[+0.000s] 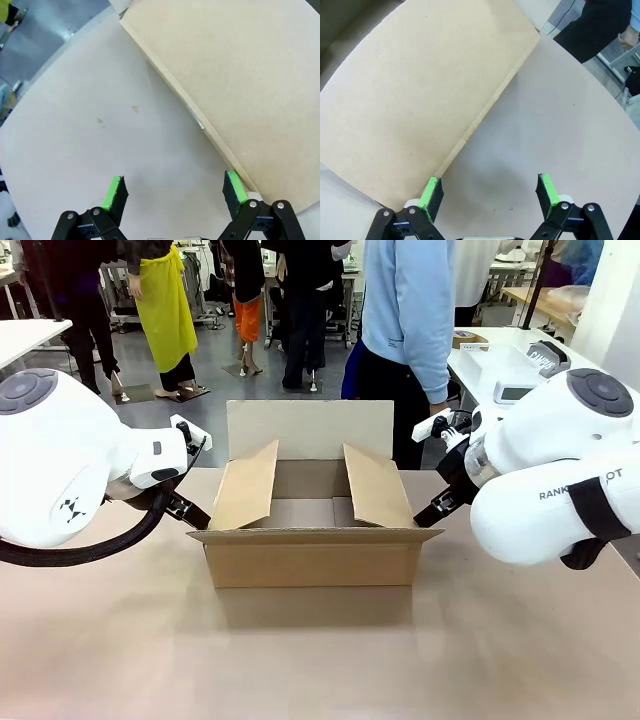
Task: Pack the gift set into the box.
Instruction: Place both hands on the side flaps of the Package Box and spread them outward.
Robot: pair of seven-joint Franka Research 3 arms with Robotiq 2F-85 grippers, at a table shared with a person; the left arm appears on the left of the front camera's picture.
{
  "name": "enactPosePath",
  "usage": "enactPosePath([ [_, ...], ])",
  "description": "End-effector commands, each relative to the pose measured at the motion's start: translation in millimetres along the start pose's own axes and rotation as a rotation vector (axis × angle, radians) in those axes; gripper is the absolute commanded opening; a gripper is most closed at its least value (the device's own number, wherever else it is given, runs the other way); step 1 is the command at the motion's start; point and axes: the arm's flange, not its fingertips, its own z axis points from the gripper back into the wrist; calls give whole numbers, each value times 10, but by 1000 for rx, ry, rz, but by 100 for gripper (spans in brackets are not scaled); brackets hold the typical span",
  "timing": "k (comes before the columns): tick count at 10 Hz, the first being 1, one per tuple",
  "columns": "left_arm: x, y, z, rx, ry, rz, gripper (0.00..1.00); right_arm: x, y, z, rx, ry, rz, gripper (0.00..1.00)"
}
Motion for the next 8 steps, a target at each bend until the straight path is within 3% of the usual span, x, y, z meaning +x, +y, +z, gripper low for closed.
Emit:
enactPosePath([
  [1, 2, -1, 2, 0, -1, -1, 100, 0, 2, 0, 0, 0, 0, 100],
  [6, 2, -1, 2, 0, -1, -1, 100, 0, 0, 0, 0, 0, 0, 100],
  [7, 0, 0, 0, 0, 0, 0, 100, -15, -48, 7, -105, 80, 10, 100],
  [8, -118, 79, 58, -12, 79, -32, 100, -83, -145, 22, -139, 190, -24, 100],
])
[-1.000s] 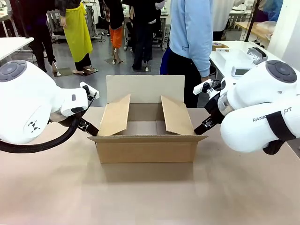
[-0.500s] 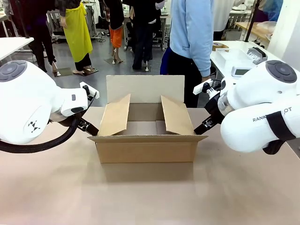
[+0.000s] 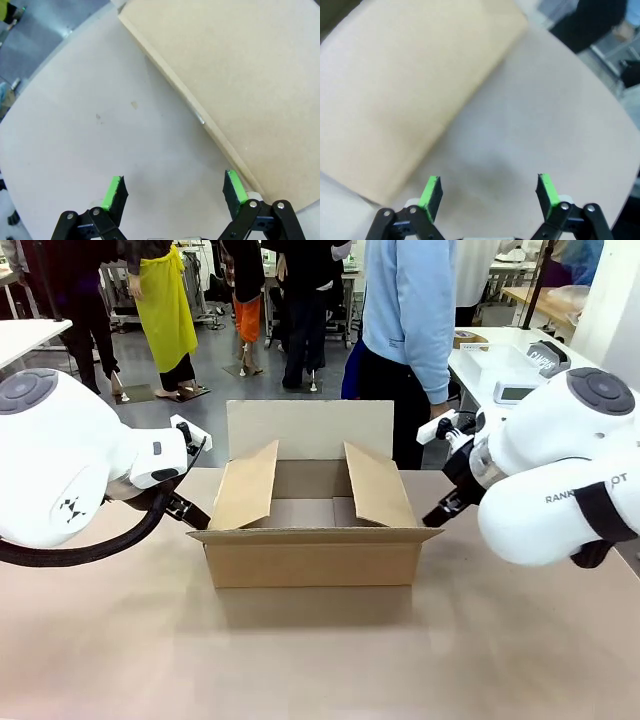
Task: Pack the gift set into the box.
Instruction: Place both hands on the side flaps of the Package Box and spread them outward.
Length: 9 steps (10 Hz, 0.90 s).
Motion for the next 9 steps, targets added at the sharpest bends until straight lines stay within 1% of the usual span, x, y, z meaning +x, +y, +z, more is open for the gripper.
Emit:
enactPosePath([
  [1, -252, 229, 186, 11, 107, -29, 100, -88, -85, 129, 86, 155, 9, 100],
  [2, -473, 481, 482, -34, 50, -20, 100, -258, -391, 314, 259, 47, -67, 100],
  [3, -819, 796, 989, -112, -197, 111, 100, -525, -826, 647, 332, -47, -223, 100],
  [4, -1130, 1017, 1355, -126, -279, 285, 100, -779, -1167, 1004, 399, -126, -327, 100],
  [5, -1409, 1188, 1589, -191, -266, 419, 100, -1017, -1454, 1340, 460, -191, -454, 100],
  [6, -1615, 1387, 1723, -244, -257, 591, 100, -1224, -1680, 1645, 549, -248, -593, 100],
  [7, -1870, 1678, 1833, -418, -319, 692, 100, -1477, -1918, 1880, 716, -334, -713, 100],
  [8, -2120, 1918, 1928, -589, -423, 782, 100, -1722, -2089, 1985, 789, -393, -808, 100],
  [9, -2406, 2124, 1956, -728, -535, 827, 100, -2020, -2271, 2023, 870, -500, -911, 100],
])
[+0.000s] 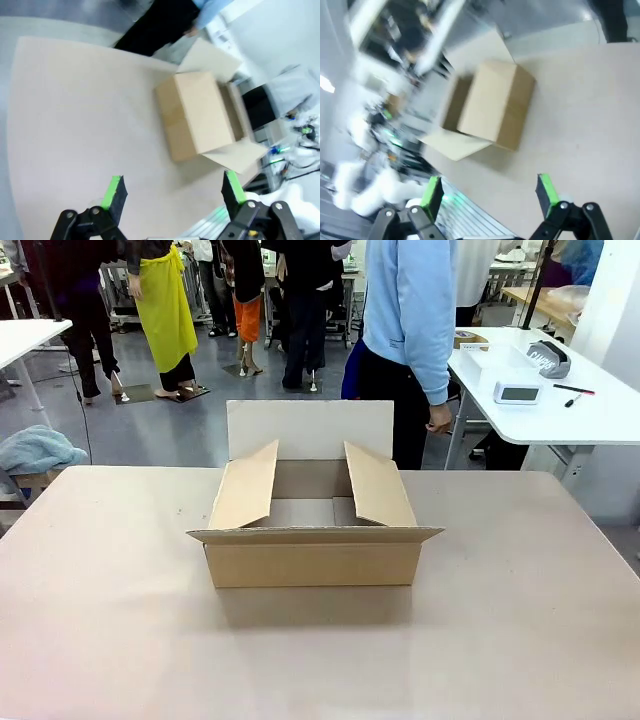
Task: Pack the gift set into the box.
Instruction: Place both hands on the side flaps of the Package Box and spread them outward.
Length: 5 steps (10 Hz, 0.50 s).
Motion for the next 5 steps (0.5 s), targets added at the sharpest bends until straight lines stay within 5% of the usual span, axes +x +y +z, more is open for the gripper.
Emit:
enactPosePath([
  [1, -347, 461, 146, -232, -137, 161, 100, 1, -387, 102, 107, -171, -196, 100],
  [2, -383, 685, 135, -290, -186, 224, 100, -73, -572, 104, 74, -193, -258, 100],
  [3, -176, 258, 253, -124, -81, 92, 100, -52, -195, 234, 65, -89, -107, 100],
  [5, -176, 258, 253, -124, -81, 92, 100, -52, -195, 234, 65, -89, -107, 100],
])
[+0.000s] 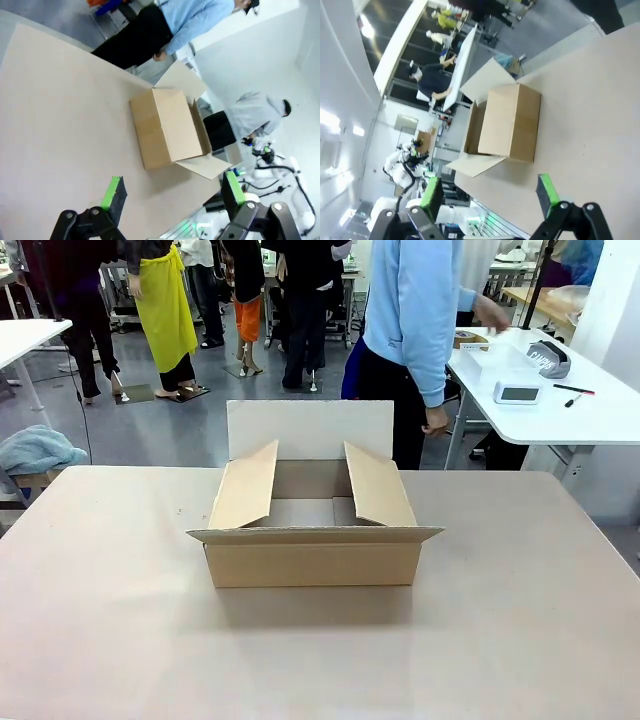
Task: Pack the gift set into the box.
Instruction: Place both hands on the side flaps of the Package Box and spread them outward.
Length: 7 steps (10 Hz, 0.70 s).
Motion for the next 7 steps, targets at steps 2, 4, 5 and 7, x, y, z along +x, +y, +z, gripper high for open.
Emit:
enactPosePath([
  [2, 27, -107, -3, 24, 12, -41, 100, 8, 99, 25, 4, 3, 52, 100],
  [4, 75, -321, -283, 105, 74, -102, 100, -17, 252, -244, -117, 45, 140, 100],
  [5, 122, -620, -543, 140, 135, -189, 100, 50, 474, -556, -225, 107, 216, 100],
  [7, 234, -1410, -1240, 178, 303, -420, 100, 153, 1085, -1334, -333, 196, 414, 100],
])
